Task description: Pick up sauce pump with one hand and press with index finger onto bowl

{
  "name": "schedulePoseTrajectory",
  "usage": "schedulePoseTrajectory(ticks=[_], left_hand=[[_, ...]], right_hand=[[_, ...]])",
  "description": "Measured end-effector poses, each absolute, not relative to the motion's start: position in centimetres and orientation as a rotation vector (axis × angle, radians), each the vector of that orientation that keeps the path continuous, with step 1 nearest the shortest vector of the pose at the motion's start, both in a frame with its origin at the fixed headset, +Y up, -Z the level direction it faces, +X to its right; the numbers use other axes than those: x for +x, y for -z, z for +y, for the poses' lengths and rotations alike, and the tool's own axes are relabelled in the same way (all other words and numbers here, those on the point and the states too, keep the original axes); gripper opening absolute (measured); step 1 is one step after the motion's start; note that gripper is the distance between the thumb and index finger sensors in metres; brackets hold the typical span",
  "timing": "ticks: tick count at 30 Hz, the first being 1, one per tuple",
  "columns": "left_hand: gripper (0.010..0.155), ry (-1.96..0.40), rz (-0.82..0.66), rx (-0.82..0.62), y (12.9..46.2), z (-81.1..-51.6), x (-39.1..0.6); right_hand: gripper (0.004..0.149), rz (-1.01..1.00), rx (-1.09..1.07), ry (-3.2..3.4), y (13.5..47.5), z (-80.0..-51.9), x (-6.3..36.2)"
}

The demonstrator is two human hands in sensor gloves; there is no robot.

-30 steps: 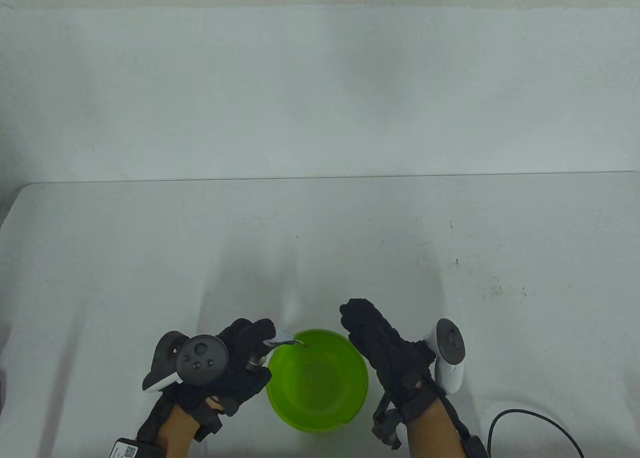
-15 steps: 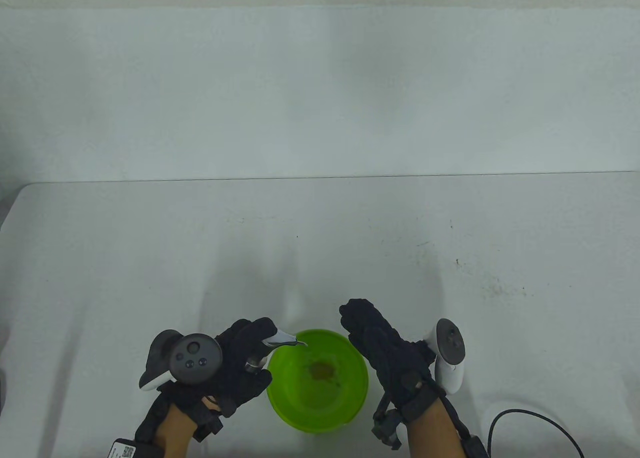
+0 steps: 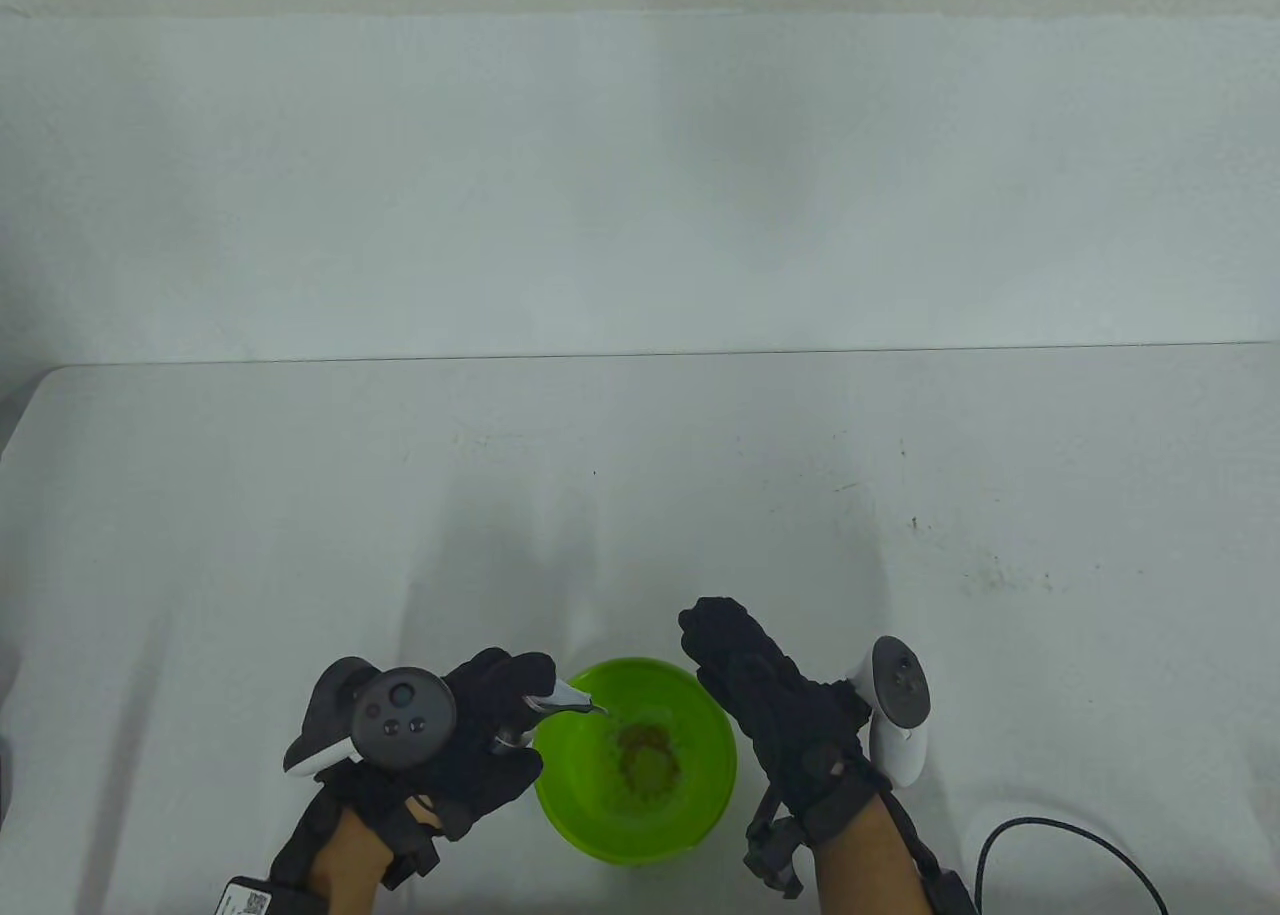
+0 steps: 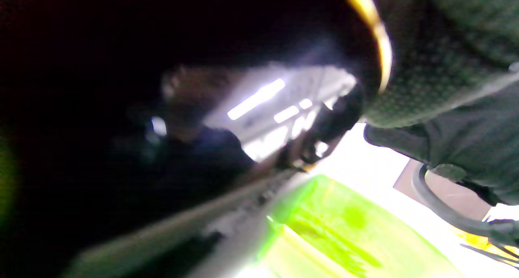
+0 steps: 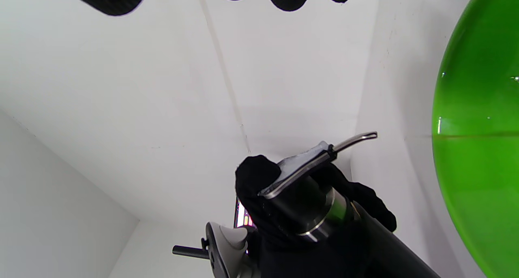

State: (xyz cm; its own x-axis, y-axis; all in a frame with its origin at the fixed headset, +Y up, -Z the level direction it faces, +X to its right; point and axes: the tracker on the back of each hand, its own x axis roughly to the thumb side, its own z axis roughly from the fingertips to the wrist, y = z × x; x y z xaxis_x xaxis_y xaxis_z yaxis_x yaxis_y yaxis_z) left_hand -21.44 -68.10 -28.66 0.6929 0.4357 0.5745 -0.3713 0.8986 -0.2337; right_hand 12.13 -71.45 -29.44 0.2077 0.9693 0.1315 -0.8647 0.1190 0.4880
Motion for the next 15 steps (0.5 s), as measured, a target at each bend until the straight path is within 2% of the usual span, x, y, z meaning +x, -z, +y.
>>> schedulePoseTrajectory(ticks=[2,3,5,11,15], left_hand=[[0.107,-0.488,-0.659,-0.1,28.9,-68.0,-21.6],[0.107,-0.506,-0.657,-0.044,28.8,-68.0,-21.8],[0.108,-0.53,-0.647,-0.018,28.8,-67.9,-22.0],[0.115,-0.713,-0.585,0.223,28.8,-67.7,-22.8],[0.112,-0.81,-0.514,0.272,30.2,-67.1,-23.1]], right_hand=[[0.073,0.243,0.521,-1.36,29.4,-71.5,12.1],[0.072,0.245,0.52,-1.36,29.4,-71.5,12.1],[0.072,0.246,0.518,-1.359,29.4,-71.5,12.1],[0.073,0.242,0.527,-1.354,29.4,-71.3,12.1],[0.072,0.236,0.525,-1.341,29.4,-71.2,12.2]])
